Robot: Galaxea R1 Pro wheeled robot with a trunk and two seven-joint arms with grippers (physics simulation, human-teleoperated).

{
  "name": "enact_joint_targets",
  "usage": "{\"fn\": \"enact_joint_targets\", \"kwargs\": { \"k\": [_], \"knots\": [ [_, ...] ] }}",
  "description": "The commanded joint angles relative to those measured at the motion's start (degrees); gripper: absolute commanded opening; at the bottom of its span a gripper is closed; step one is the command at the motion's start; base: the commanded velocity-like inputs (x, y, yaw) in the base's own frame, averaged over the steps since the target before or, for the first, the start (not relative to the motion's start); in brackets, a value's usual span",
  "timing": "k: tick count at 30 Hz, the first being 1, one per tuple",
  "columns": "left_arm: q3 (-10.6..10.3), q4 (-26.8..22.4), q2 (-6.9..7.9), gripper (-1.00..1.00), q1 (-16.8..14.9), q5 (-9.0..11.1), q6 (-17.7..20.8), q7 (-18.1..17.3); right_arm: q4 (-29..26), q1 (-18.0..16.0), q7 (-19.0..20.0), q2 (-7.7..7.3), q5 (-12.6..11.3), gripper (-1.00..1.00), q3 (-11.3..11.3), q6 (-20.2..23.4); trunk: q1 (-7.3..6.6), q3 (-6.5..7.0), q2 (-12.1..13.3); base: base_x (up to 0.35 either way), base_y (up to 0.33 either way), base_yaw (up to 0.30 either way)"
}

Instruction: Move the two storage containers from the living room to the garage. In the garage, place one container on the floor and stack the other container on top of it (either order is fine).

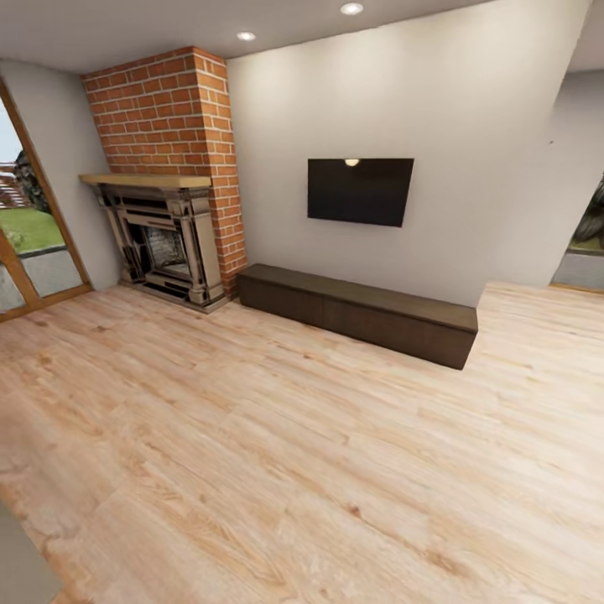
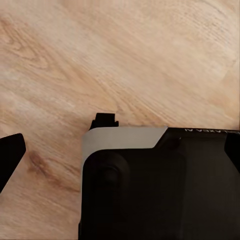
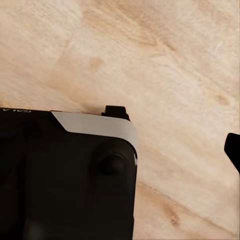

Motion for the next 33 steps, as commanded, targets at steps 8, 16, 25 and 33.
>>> {"fn": "enact_joint_targets", "kwargs": {
  "k": [8,16,25,33],
  "knots": [
    [0.0,0.0,-0.01,1.0,0.0,0.3,0.1,0.1,0.2,-0.1,0.0,0.06,-0.6,1.0,0.5,-0.3,0.04,-0.38,0.0,0.321,0.0,0.246],
    [0.0,0.0,-0.01,1.0,0.0,0.3,0.1,0.1,0.2,-0.1,0.0,0.06,-0.6,1.0,0.5,-0.3,0.04,-0.68,0.0,0.321,0.0,0.246],
    [0.0,0.0,0.04,1.0,0.0,0.3,0.1,0.1,0.2,-0.1,0.0,-0.02,-0.6,1.0,0.4,-0.6,0.04,-1.03,0.0,0.322,0.0,0.246],
    [0.0,0.0,-0.01,1.0,0.0,0.3,0.1,0.1,0.2,-0.1,0.0,0.0,-0.6,1.0,0.5,-0.7,0.04,-1.34,0.0,0.321,0.0,0.246]
  ]
}}
